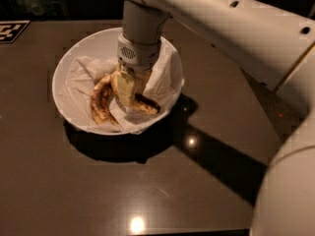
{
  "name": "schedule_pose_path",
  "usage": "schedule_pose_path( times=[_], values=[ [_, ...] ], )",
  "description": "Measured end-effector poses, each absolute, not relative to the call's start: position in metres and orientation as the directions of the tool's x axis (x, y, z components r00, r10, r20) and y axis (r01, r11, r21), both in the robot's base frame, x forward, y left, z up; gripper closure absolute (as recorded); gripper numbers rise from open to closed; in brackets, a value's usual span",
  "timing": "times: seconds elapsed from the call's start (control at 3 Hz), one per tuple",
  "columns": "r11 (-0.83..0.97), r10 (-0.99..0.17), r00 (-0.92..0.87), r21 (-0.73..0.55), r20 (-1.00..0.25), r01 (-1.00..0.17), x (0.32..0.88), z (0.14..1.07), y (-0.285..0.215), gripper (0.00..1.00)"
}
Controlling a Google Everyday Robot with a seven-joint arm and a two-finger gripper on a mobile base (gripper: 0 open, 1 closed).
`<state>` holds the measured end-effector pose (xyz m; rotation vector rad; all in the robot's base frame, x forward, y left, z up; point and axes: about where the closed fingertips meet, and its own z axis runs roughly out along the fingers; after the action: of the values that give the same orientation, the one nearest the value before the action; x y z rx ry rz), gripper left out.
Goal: Pick banana from white bowl
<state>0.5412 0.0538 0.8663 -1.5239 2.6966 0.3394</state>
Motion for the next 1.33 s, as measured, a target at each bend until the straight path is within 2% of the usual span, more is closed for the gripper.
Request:
schedule_pose_path(
  times=[0.67,1.0,1.33],
  values=[
    [0.324,-0.874,-0.363,0.170,-0.322,-0.931,0.505,0.939,0.037,1.00],
    [0.237,-0.865,-0.286,0.167,-0.413,-0.957,0.476,0.962,-0.002,1.00],
    [0.237,-0.865,-0.286,0.167,-0.413,-0.957,0.476,0.962,-0.002,1.00]
  ],
)
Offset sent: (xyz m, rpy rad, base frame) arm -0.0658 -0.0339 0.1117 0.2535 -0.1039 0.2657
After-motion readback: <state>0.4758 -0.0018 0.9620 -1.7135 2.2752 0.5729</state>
